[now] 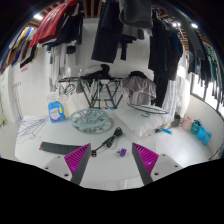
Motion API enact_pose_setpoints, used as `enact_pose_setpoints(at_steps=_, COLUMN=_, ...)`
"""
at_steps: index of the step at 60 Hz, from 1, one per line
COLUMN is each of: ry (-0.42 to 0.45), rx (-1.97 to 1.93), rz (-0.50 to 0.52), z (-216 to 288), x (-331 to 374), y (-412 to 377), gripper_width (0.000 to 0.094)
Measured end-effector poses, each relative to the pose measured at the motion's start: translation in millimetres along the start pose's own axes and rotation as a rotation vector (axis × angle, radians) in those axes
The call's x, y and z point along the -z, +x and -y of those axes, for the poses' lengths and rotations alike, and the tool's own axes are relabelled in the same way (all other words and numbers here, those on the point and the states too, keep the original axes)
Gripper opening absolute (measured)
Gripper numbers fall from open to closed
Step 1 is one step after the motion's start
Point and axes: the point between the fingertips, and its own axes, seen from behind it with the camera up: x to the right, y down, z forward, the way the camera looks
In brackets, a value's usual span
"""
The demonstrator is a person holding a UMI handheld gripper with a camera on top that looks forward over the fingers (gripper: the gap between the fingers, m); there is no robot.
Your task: Unplug charger
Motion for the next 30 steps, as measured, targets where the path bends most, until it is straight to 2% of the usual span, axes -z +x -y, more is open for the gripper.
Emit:
enact_pose_setpoints(at_steps=14, ry=-0.004, rx=-0.037, rz=-0.014, z=6, x=146, y=-26, gripper_width=0.0849)
enact_pose_setpoints(at_steps=30, ry=-0.017, rx=-0.001, rz=-0.051, z=-26, x=230, y=-39, gripper_width=0.0843)
